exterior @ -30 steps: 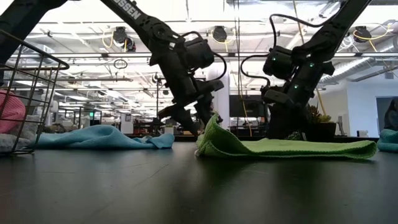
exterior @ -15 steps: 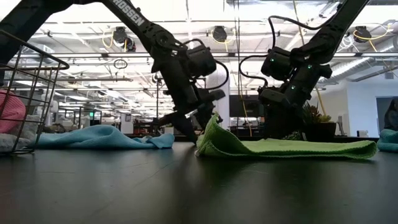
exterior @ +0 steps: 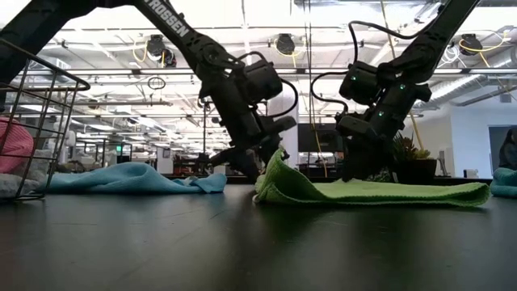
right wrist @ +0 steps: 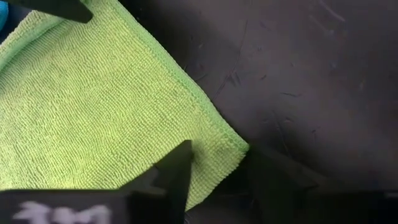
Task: Fold microfiber towels
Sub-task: Fold the green microfiber cloth
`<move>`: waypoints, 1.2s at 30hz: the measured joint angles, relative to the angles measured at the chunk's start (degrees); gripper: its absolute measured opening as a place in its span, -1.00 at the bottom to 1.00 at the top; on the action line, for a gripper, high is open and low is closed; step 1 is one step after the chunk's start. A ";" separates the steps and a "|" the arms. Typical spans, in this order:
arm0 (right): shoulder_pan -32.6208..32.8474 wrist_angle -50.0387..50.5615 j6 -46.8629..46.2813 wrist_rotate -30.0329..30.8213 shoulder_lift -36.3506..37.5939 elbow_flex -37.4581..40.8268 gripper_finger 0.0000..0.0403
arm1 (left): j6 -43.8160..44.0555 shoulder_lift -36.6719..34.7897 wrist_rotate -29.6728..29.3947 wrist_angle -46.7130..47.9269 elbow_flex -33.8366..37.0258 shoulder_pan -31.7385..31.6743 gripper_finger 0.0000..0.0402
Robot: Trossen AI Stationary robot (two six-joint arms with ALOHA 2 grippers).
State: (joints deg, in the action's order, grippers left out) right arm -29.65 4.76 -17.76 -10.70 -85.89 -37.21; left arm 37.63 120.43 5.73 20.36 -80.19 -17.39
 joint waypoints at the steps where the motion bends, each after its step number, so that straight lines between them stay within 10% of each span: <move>1: 0.00 -0.05 0.02 0.00 0.00 0.00 -0.41 | -0.05 0.01 -0.33 -0.03 0.00 0.04 -0.21; 9: 0.00 -0.07 1.17 0.15 0.02 0.00 -0.96 | -3.29 -0.01 -0.82 -0.84 0.11 0.15 -0.93; 36: 7.45 8.18 5.44 6.21 11.93 0.02 -1.00 | -7.85 -3.13 -7.21 -3.83 0.16 2.16 -0.98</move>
State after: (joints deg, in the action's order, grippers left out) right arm -22.20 12.94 -12.32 -4.48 -73.96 -37.19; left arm 29.78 117.30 -1.49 16.53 -80.03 -15.22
